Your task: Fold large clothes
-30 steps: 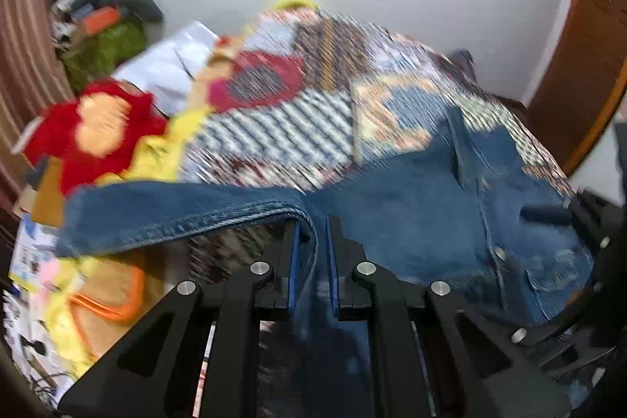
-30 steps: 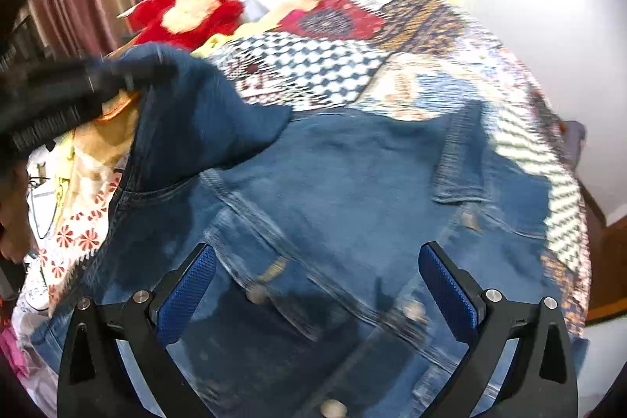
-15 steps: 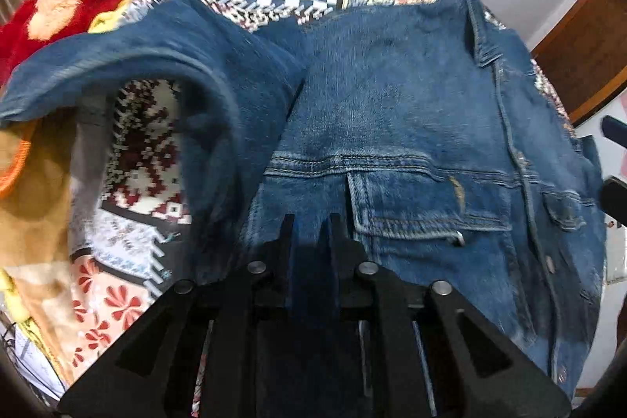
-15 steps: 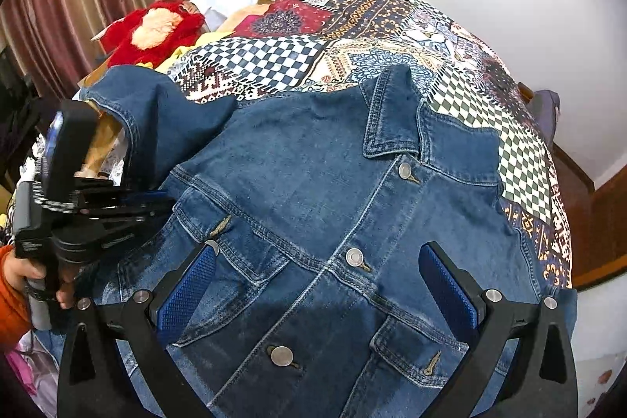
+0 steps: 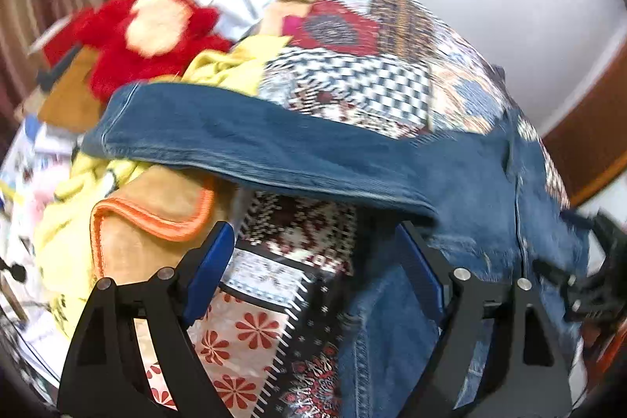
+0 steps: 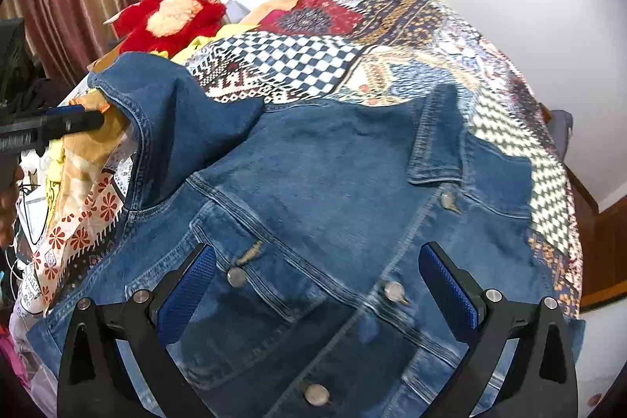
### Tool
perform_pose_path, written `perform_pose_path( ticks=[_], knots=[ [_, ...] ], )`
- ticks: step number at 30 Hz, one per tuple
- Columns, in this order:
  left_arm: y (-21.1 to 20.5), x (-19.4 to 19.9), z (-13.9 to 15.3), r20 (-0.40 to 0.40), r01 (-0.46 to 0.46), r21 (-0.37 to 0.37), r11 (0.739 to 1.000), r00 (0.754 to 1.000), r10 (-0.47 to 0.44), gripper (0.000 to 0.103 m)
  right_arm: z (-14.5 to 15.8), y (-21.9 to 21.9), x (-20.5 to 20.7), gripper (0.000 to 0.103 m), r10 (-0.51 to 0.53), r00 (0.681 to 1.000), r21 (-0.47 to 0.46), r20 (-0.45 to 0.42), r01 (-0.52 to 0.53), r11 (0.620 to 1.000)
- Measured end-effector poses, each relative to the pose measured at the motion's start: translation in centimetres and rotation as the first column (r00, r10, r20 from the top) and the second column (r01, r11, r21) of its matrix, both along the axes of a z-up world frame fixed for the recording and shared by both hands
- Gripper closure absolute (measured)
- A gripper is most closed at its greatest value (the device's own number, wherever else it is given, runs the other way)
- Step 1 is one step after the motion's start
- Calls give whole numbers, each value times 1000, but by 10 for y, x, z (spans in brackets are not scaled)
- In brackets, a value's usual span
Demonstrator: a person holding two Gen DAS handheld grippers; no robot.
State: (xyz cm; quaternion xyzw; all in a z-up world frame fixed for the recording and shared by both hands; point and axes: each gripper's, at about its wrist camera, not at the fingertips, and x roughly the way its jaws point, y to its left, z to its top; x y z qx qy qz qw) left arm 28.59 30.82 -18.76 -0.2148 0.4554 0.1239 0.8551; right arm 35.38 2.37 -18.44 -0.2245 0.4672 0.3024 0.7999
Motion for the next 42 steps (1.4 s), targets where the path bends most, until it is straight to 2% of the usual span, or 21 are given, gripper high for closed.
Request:
perform_pose_path(
  ticks=[3,6,9,11,15,17,18,20,22,25,27,32,35,38,42],
  knots=[
    [23,1,-11,3,-53,-99,994,999,53,20,-13,14,5,0,7,999,-8,-33,-8,1000],
    [36,5,-14,45,-74,-171,983,996,82,20,-27,27,8,0,19,998,-27,-56,-20,999],
    [48,11,-14,74,-80,-212,974,992,98,20,-41,40,12,0,32,997,-52,-71,-36,998],
    [54,19,-20,62,-87,-231,969,993,104,20,-51,49,14,0,38,995,-68,-88,-44,997],
    [62,36,-34,26,-110,-217,970,993,118,23,-65,59,16,0,54,992,-88,-115,-64,994],
    [61,43,-34,29,-106,-166,980,993,112,44,-68,60,15,0,59,991,-91,-120,-70,993],
    [60,47,-33,17,-111,-116,987,993,114,50,-69,60,15,0,60,991,-90,-123,-71,993],
    [57,52,-30,3,-114,-18,993,994,114,78,-69,57,15,0,57,990,-86,-129,-68,994],
    [48,57,-23,-9,-100,106,989,995,102,91,-65,52,17,0,50,991,-79,-127,-60,995],
    [34,58,1,29,-72,228,971,997,67,95,-53,38,18,0,31,994,-61,-108,-38,997],
    [22,57,22,68,-55,280,959,997,37,96,-44,26,20,0,11,996,-56,-89,-16,998],
    [-18,57,84,206,-9,325,946,977,-61,97,-18,-18,26,0,-67,997,-29,-41,66,997],
    [-54,62,105,240,65,323,944,959,-148,97,0,-50,28,0,-125,992,5,-25,125,992],
    [-95,72,104,227,167,303,938,943,-242,96,18,-80,28,0,-180,984,43,-17,180,983],
    [-152,88,69,135,316,254,914,924,-357,96,36,-116,22,0,-240,971,87,-13,240,967]
  ],
)
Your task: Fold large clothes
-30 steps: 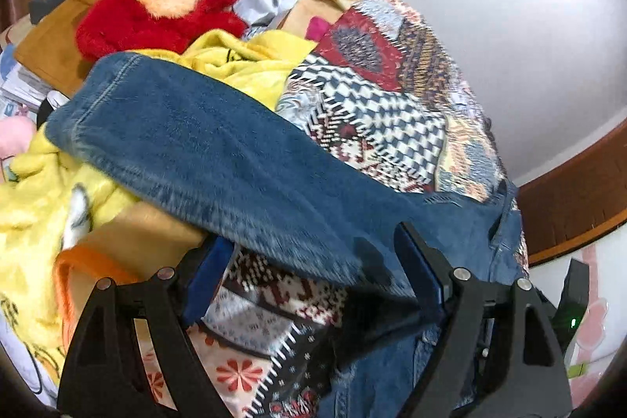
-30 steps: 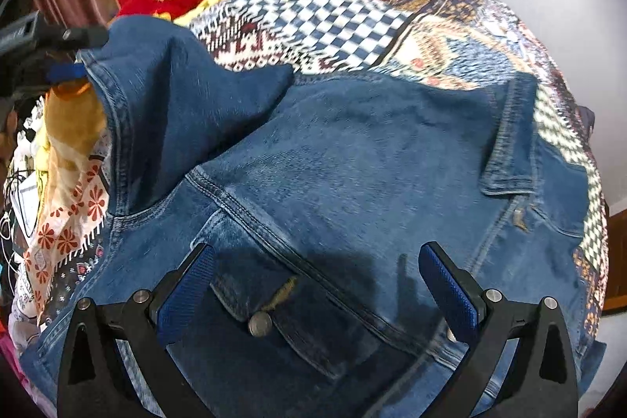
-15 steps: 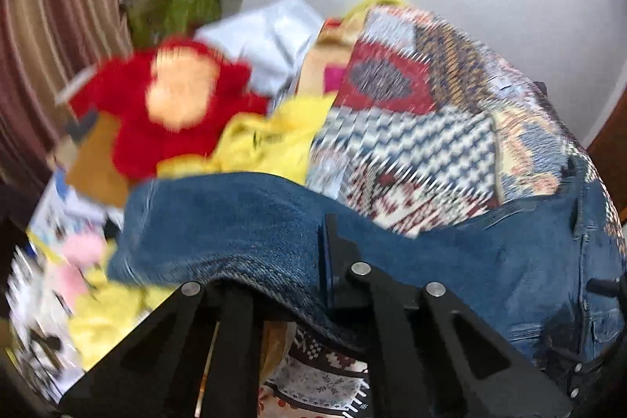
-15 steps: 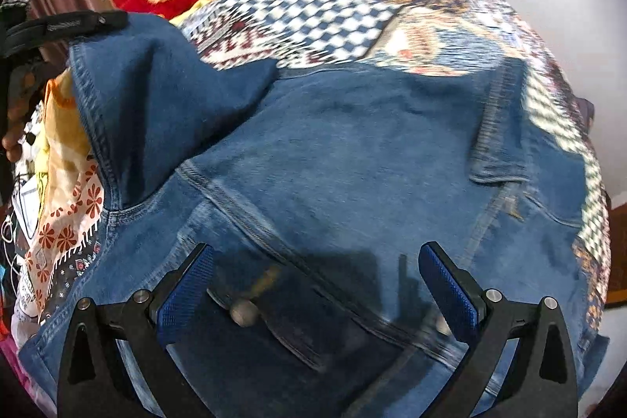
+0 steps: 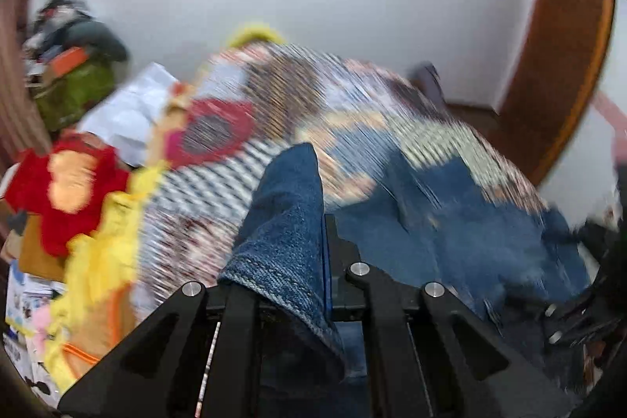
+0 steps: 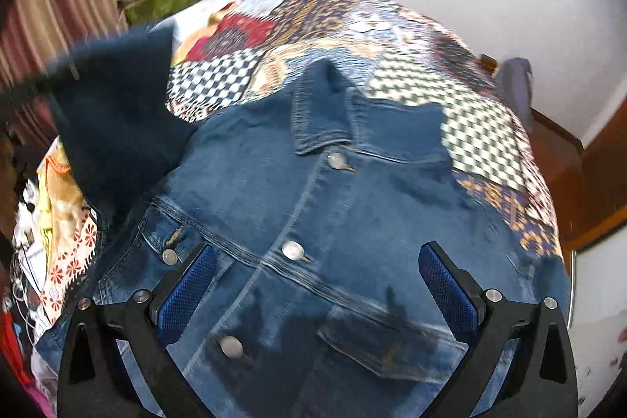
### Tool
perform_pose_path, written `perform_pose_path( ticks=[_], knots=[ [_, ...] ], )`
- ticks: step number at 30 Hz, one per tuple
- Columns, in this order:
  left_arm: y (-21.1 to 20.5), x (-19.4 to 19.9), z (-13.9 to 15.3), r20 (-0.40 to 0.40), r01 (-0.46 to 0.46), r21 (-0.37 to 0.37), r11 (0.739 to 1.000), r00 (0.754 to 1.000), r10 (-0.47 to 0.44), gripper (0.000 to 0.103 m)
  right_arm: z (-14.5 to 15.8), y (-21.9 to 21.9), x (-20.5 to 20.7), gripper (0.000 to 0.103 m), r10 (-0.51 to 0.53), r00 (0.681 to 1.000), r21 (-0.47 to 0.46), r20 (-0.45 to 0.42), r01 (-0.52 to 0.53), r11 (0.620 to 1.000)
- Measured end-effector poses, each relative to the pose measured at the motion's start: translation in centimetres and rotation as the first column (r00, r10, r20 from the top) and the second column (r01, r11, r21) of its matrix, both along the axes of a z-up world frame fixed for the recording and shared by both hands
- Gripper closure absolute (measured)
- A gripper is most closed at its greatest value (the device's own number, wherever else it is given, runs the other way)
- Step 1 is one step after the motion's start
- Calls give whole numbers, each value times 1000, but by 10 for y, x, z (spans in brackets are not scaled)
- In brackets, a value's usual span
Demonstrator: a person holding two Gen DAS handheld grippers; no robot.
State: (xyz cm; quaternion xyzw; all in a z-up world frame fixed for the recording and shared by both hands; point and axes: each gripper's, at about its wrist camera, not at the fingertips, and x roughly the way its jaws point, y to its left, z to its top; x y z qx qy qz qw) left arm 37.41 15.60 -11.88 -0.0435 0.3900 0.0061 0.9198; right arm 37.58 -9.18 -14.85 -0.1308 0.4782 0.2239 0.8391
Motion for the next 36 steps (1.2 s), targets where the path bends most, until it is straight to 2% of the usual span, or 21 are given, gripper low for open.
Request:
perform_pose_path(
  ticks=[2,6,10,12,14,15,17,19,23,29,33,36],
  knots=[
    [-22,3,-19,-56,50,-18,999,997,-51,96,4,-14,-4,0,-22,1000,13,-1,22,1000],
    [-65,4,-61,-172,136,-46,990,975,-142,95,5,-35,-14,0,-61,998,30,-15,62,998],
    [-94,-3,-88,-239,169,-46,984,955,-176,81,0,-48,-21,0,-85,995,70,-50,88,994],
    [-97,-7,-92,-259,176,-56,983,948,-184,77,-1,-49,-23,0,-87,994,89,-68,93,992],
    [-96,-11,-89,-267,177,-67,982,945,-188,67,0,-45,-25,0,-83,994,98,-70,90,991],
    [-92,-14,-85,-268,175,-79,981,945,-190,63,1,-42,-25,0,-80,995,98,-67,86,991],
    [-84,-21,-77,-257,168,-98,981,948,-188,47,5,-35,-27,0,-67,996,105,-60,73,992],
    [-75,-31,-65,-236,155,-92,984,956,-172,40,13,-25,-29,0,-47,998,117,-48,53,992],
    [-51,-52,-43,-194,125,-81,989,971,-139,36,34,-1,-37,0,3,1000,150,-8,-2,989],
    [-2,-84,-26,-137,27,5,1000,990,-26,31,55,38,-54,0,58,996,135,62,-66,989],
    [30,-99,-33,-139,-41,24,999,989,44,29,49,68,-59,0,104,993,83,55,-109,991],
    [56,-107,-50,-167,-99,12,995,981,100,29,31,94,-59,0,136,990,16,28,-137,990]
  ],
)
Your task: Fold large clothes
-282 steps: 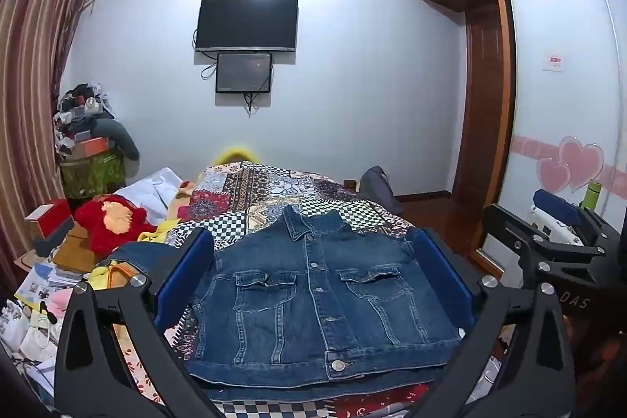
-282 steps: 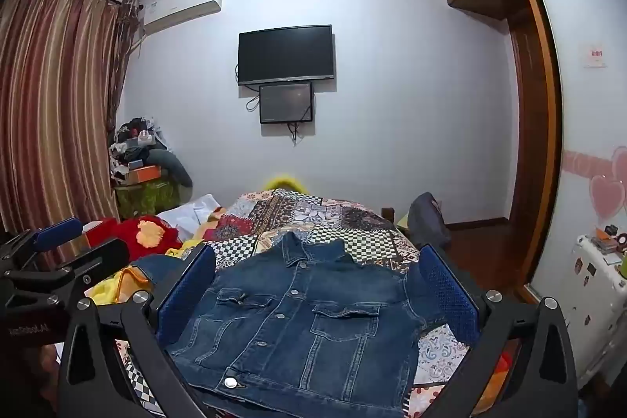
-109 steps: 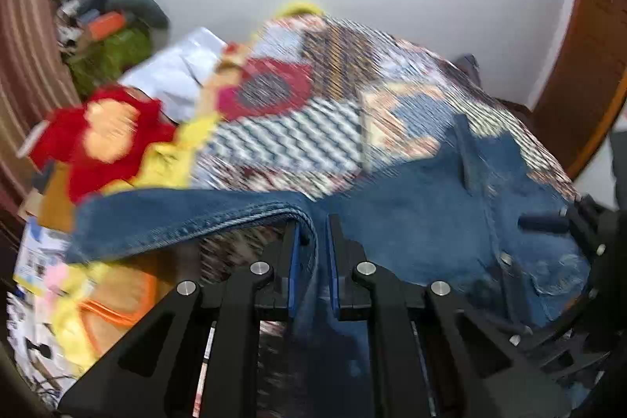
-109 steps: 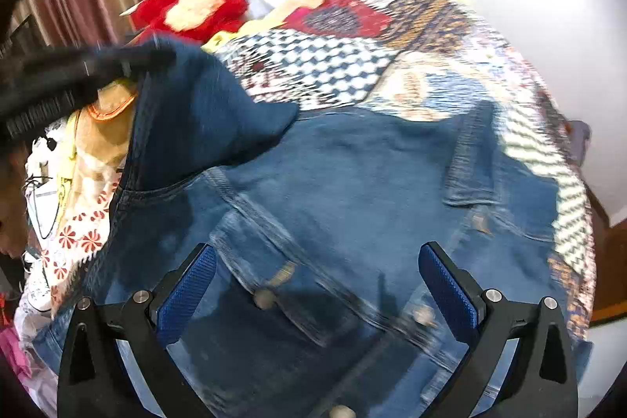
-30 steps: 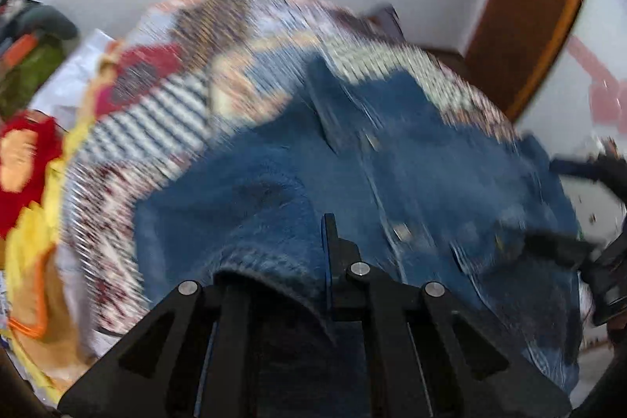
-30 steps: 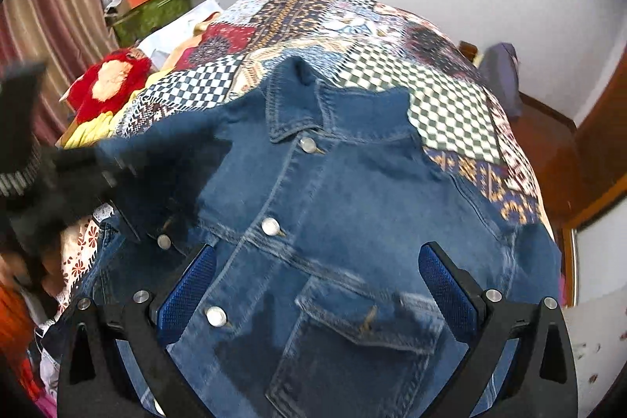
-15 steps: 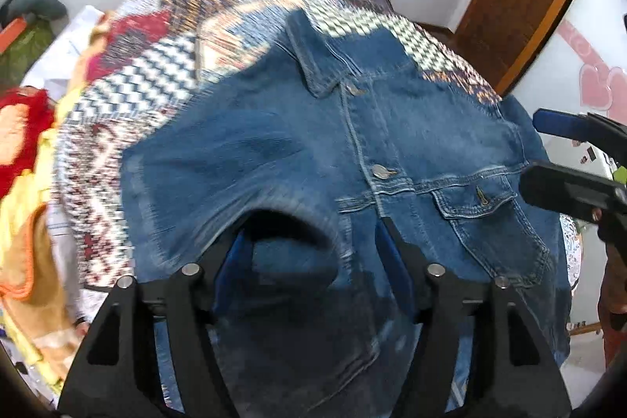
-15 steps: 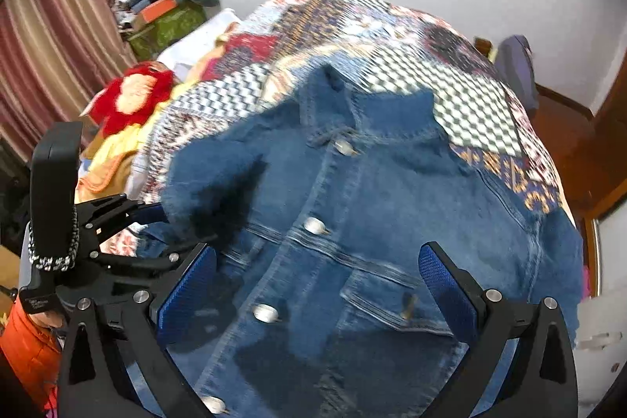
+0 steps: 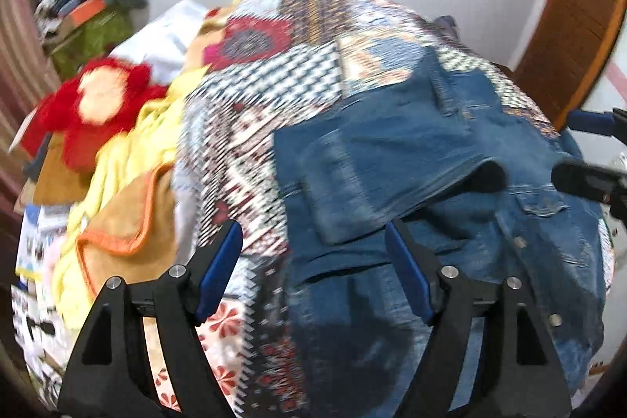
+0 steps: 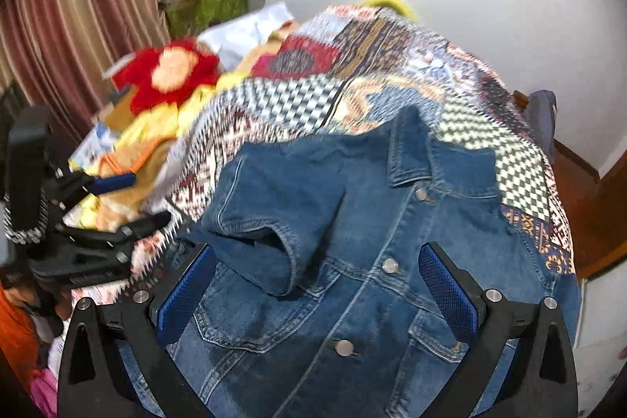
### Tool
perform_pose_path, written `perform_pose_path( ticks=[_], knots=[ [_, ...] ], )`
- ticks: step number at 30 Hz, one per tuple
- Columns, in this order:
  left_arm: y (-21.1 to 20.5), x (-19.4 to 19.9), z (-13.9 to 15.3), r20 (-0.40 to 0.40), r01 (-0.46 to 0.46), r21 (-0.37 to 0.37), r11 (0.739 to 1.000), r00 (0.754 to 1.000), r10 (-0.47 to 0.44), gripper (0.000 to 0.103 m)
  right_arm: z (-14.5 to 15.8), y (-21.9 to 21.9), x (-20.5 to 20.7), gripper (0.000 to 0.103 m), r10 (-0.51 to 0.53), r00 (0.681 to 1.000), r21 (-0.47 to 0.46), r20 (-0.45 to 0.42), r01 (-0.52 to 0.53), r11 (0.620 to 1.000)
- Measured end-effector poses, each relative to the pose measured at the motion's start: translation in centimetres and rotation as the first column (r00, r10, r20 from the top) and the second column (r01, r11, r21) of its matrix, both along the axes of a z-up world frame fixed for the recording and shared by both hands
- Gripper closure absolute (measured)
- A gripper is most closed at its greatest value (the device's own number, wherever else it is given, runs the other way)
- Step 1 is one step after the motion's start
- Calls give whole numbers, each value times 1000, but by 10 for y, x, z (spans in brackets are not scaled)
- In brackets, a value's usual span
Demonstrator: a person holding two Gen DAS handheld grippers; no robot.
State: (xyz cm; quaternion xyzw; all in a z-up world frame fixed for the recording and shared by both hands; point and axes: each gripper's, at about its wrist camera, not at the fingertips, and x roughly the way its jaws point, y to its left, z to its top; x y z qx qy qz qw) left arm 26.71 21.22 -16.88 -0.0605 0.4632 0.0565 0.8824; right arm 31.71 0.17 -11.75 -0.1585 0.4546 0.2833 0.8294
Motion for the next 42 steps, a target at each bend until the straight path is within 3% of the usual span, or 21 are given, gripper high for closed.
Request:
perform_pose_path(
  ticks=[9,17,22,24,26,27,30,32,34,42],
  knots=[
    [35,-6,-49,-90,-58,-24,998,994,55,29,-58,88,-4,0,174,984,-220,21,-166,961],
    [58,-1,-74,-126,-98,-16,995,987,96,29,-121,140,20,0,215,972,-301,-98,-235,924],
    [69,-1,-83,-144,-122,-50,991,983,114,29,-146,146,22,1,246,965,-331,-95,-263,906],
    [69,-1,-85,-145,-121,-51,991,983,112,29,-147,145,18,7,266,962,-334,-66,-273,902],
    [67,0,-85,-144,-117,-47,992,984,109,29,-146,143,15,23,270,962,-350,-43,-267,898],
    [67,0,-85,-144,-114,-44,993,984,107,29,-145,142,16,24,259,965,-352,-44,-258,900],
    [62,1,-83,-139,-104,-28,994,985,99,29,-138,134,24,39,208,976,-311,-65,-218,925],
    [58,1,-79,-132,-98,-27,995,987,93,29,-130,129,28,55,184,981,-293,-65,-195,936],
    [54,1,-74,-122,-92,-29,995,989,88,29,-121,122,31,63,163,984,-270,-67,-175,947],
    [34,1,-51,-75,-71,-24,997,995,69,29,-64,73,45,69,48,996,-102,-80,-56,993]
  ],
)
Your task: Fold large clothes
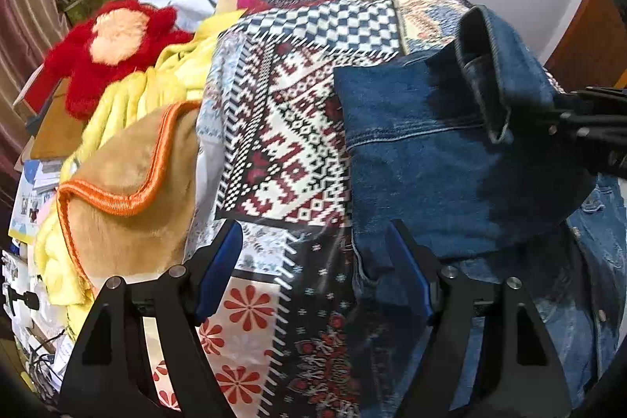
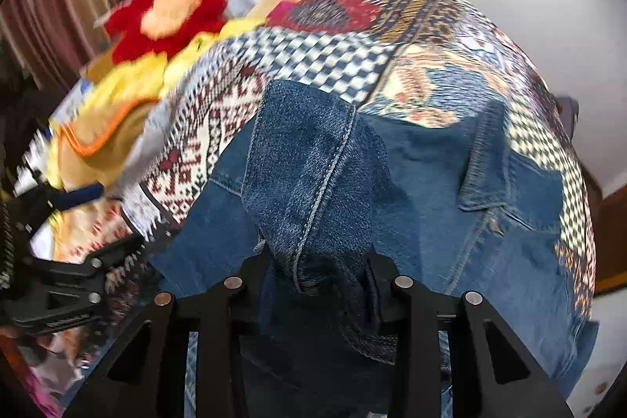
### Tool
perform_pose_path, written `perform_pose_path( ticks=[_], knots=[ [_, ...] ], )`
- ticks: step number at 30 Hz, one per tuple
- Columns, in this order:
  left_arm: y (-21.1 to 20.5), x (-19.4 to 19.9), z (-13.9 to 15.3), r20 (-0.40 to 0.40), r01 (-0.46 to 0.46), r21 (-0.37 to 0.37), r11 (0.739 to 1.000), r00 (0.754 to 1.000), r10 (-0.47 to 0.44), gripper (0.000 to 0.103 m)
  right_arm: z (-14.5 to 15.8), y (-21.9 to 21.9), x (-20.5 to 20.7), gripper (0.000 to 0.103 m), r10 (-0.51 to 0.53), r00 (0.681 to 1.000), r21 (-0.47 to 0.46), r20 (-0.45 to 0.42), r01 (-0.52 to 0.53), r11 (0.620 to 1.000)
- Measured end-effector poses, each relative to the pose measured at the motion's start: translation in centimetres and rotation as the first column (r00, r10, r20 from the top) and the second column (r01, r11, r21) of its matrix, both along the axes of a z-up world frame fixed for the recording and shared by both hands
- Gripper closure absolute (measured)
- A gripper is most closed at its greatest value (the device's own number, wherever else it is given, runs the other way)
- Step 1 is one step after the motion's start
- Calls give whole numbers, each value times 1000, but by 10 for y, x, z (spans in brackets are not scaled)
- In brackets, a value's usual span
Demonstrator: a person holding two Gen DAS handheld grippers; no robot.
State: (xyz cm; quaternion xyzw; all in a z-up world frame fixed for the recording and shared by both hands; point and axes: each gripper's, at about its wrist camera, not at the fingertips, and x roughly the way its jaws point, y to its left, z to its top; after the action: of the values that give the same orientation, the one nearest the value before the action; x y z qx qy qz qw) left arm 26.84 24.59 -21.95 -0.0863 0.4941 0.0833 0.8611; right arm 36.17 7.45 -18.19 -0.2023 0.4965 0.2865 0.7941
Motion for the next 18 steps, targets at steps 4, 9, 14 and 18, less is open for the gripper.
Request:
perform_pose_path(
  ticks=[4,9,14,18],
  knots=[
    [-16,2,16,31,27,16,999,999,-28,29,22,-32,1,70,-34,999,72,-5,34,997],
    [-40,12,30,51,72,40,997,996,-74,29,44,-86,1,69,-91,995,158,-33,95,983],
    [-72,33,19,25,138,28,990,990,-139,25,45,-137,12,69,-187,980,201,-70,197,959],
    [-93,54,-18,-83,170,54,984,983,-165,25,22,-167,27,69,-286,954,138,-93,296,945]
  ],
)
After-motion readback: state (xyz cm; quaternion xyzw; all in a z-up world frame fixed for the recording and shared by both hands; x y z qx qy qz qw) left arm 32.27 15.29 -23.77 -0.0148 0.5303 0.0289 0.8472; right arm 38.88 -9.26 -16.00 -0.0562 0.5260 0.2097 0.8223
